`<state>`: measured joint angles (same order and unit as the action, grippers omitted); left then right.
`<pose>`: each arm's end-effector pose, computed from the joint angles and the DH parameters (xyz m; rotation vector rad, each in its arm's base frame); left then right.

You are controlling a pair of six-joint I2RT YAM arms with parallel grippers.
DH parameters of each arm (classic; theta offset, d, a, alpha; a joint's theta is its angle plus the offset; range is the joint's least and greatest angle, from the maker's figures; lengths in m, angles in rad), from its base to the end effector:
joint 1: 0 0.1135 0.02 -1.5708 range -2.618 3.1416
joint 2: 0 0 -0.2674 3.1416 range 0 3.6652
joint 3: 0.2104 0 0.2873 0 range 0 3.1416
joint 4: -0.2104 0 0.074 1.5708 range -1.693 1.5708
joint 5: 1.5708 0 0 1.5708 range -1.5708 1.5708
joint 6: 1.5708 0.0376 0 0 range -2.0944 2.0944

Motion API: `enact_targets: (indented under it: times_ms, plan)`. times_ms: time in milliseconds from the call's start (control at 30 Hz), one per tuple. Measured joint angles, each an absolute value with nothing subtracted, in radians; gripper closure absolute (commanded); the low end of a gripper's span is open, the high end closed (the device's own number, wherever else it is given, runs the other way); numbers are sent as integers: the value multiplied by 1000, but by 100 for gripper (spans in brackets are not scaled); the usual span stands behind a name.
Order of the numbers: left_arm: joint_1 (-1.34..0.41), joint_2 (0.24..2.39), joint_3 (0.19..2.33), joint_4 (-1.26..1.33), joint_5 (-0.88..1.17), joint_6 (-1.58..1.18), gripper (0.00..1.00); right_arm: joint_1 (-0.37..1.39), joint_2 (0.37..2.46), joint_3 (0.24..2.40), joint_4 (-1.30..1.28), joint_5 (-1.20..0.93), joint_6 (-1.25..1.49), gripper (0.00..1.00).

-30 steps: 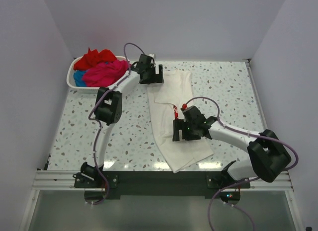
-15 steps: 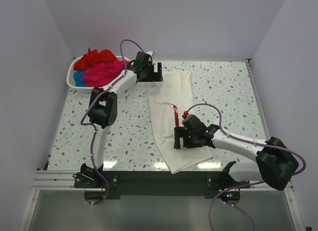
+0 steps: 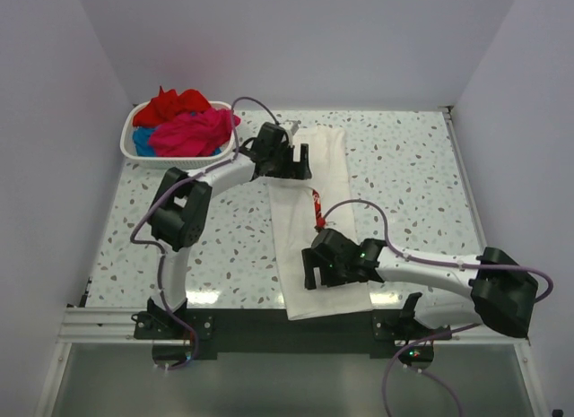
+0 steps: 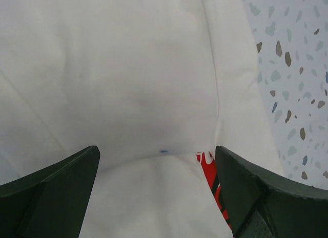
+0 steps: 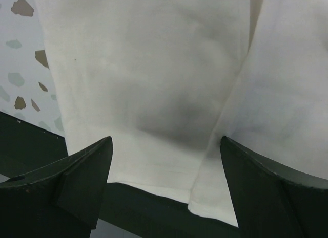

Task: Fold and stack the t-shirts
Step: Fold the tshirt

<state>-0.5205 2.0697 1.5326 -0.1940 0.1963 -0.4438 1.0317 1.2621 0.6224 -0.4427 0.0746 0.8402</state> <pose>0.4324 -0.2563 0.1821 0.1967 2.3852 -0.7035 0.1319 0.2151 0.1502 -0.2376 2.7413 0.4911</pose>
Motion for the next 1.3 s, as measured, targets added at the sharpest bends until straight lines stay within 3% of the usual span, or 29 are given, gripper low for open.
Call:
enact_targets:
  times_ms: [300,467,800,1300]
  plan:
    - [-538,2134,1517,-179,187,-453,0,1057,1245,802,-580,222,835,4]
    - [-538,2159,1550,-180,183,-453,0,916,1258,873,-561,272,736,5]
    - [-526,2234,1657,-179,199,-453,0,701,1513,945,-430,244,561,5]
    - [-485,2345,1819,-181,257,-444,0,614,1783,1092,-337,199,485,5]
